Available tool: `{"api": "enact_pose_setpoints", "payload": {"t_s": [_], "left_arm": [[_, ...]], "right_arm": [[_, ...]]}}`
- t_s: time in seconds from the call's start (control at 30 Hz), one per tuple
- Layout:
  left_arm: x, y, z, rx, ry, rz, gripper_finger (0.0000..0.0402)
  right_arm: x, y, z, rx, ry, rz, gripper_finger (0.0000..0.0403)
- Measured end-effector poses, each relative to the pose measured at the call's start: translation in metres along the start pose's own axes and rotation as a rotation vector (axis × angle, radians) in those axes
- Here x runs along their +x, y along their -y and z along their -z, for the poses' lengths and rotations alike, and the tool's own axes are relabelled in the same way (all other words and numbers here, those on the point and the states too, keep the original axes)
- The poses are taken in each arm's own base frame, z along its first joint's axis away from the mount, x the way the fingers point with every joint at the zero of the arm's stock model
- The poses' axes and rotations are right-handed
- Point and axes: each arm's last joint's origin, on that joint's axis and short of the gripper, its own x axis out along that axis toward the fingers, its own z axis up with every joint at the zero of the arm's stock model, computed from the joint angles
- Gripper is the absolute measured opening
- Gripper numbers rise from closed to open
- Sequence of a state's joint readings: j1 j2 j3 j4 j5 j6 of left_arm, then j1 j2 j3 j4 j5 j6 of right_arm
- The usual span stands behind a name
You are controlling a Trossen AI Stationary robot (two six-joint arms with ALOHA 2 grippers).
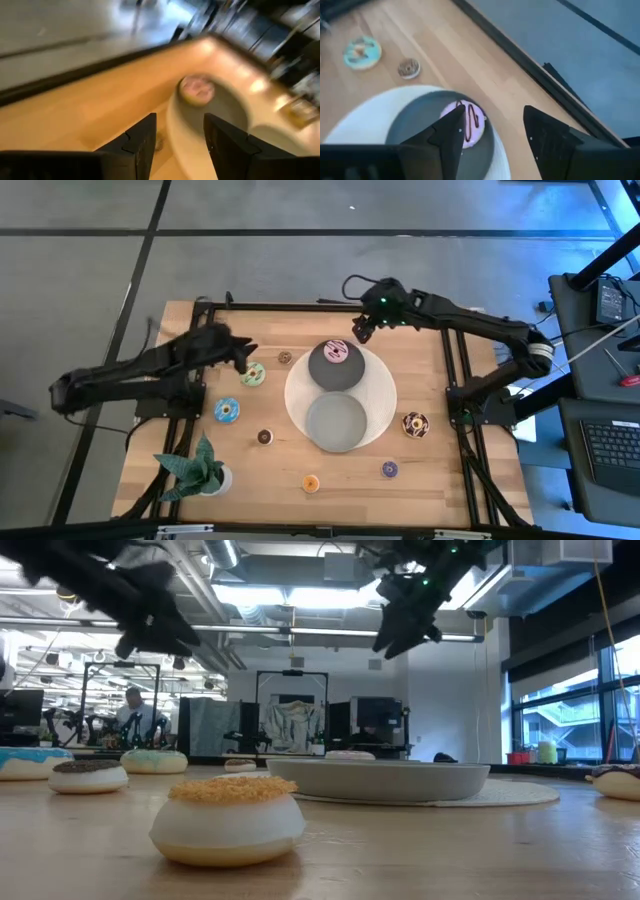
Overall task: Pick & Place donuts
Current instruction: Put the small brown donut on the gray plate
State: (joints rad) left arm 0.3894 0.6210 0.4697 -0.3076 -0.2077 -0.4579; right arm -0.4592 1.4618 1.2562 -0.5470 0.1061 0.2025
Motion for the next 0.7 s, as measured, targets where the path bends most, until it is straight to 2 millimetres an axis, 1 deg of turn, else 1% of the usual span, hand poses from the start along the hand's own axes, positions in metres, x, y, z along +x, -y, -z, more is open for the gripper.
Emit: {"api": "enact_pose_setpoints", "payload": {"t_s": [0.13, 0.27, 0.37, 0.47, 0.6, 0.7], "left_arm": [[0.033, 0.008, -0.017, 0.020, -0.194, -0.102, 0.0152], [0.072, 0.013, -0.026, 0.059, -0.343, -0.086, 0.0146], [0.098, 0.012, -0.024, 0.088, -0.437, -0.097, 0.0143], [0.120, 0.010, -0.019, 0.086, -0.508, -0.117, 0.0143], [0.142, 0.005, -0.008, 0.088, -0.576, -0.164, 0.0143], [0.156, 0.000, 0.000, 0.053, -0.601, -0.197, 0.0143]], "right_arm": [[-0.005, 0.002, 0.007, 0.064, 0.023, -0.007, 0.0202], [-0.004, 0.003, 0.011, 0.082, -0.005, -0.001, 0.0202], [-0.004, 0.002, 0.012, 0.079, -0.012, -0.002, 0.0202], [-0.004, 0.001, 0.012, 0.078, -0.015, -0.003, 0.0202], [-0.004, 0.001, 0.013, 0.076, -0.024, -0.001, 0.0202], [-0.004, 0.001, 0.013, 0.076, -0.023, -0.001, 0.0202]]}}
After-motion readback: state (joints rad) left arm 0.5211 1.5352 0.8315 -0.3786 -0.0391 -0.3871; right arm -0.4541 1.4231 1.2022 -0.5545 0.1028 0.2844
